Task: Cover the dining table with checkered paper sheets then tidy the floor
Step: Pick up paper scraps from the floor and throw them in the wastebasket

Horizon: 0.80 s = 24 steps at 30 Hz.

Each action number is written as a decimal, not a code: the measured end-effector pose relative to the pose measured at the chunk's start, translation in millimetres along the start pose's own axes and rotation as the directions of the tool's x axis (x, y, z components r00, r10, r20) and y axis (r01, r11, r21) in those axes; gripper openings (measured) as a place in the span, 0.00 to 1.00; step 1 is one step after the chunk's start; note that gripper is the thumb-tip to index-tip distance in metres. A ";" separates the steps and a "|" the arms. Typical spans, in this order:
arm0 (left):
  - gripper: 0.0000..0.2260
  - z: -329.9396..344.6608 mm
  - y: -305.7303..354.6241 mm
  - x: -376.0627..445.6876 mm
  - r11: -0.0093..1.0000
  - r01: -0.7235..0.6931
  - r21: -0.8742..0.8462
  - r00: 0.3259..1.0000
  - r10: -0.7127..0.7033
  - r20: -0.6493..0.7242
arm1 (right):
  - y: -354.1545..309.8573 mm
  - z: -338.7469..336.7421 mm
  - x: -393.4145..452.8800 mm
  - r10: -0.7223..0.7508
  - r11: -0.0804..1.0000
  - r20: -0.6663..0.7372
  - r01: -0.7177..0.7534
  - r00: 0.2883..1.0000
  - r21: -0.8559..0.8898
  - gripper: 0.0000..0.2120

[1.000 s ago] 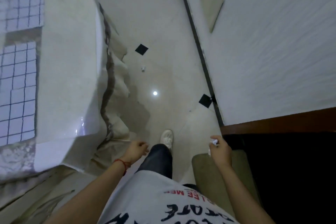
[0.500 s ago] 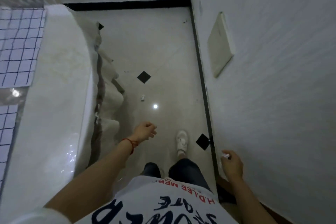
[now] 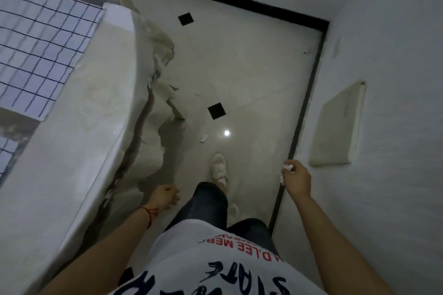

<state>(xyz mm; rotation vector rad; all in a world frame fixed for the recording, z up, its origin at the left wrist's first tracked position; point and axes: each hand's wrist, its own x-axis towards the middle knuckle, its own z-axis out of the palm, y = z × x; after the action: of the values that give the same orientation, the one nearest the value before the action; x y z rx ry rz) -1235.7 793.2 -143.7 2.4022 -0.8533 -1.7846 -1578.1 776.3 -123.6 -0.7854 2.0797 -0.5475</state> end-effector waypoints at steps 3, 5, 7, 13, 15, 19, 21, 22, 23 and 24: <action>0.09 0.0 30.1 25.6 1.000 0.021 0.006 1.000 -0.021 0.003 | -33.4 8.3 45.3 -0.015 1.000 0.016 0.016 1.000 -0.013 0.11; 0.09 -2.6 57.1 44.8 0.999 0.038 0.001 0.999 -0.038 0.003 | -49.6 16.2 68.6 0.019 1.000 0.037 -0.019 0.999 -0.021 0.11; 0.10 -5.6 86.6 63.7 0.999 0.040 -0.010 0.999 -0.040 -0.003 | -62.2 22.8 88.0 0.051 0.998 0.061 -0.049 0.997 -0.038 0.11; 0.12 -4.6 176.4 120.2 1.000 -0.014 0.024 0.999 0.013 0.046 | -85.3 29.9 149.9 0.101 0.988 0.115 -0.086 0.988 -0.126 0.11; 0.10 1.6 201.3 141.8 0.999 -0.039 0.025 0.998 0.037 0.056 | -84.4 32.3 173.6 0.128 0.982 0.133 -0.107 0.983 -0.155 0.11; 0.07 16.2 233.9 194.3 0.997 -0.073 0.030 0.996 0.072 0.058 | -75.3 51.4 228.8 0.185 0.964 0.204 -0.137 0.961 -0.230 0.11; 0.09 22.9 239.5 227.2 0.996 -0.081 0.027 0.996 0.080 0.030 | -72.1 65.0 260.2 0.208 0.951 0.235 -0.140 0.949 -0.275 0.11; 0.10 26.8 240.6 245.7 0.996 -0.080 0.038 0.997 0.079 0.018 | -70.8 73.1 277.0 0.212 0.948 0.242 -0.139 0.947 -0.285 0.11; 0.10 31.3 239.8 264.6 0.997 -0.073 0.039 0.997 0.072 0.009 | -70.2 82.0 294.4 0.209 0.948 0.246 -0.135 0.947 -0.287 0.12; 0.10 36.2 237.3 284.0 0.997 -0.060 0.038 0.998 0.060 0.000 | -69.4 92.0 312.0 0.198 0.952 0.247 -0.126 0.948 -0.281 0.12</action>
<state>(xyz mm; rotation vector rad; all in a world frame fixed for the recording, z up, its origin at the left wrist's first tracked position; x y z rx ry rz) -1309.8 477.2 -325.1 2.3731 -0.9570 -1.7615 -1623.8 500.3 -303.4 -0.7794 1.9554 -0.0650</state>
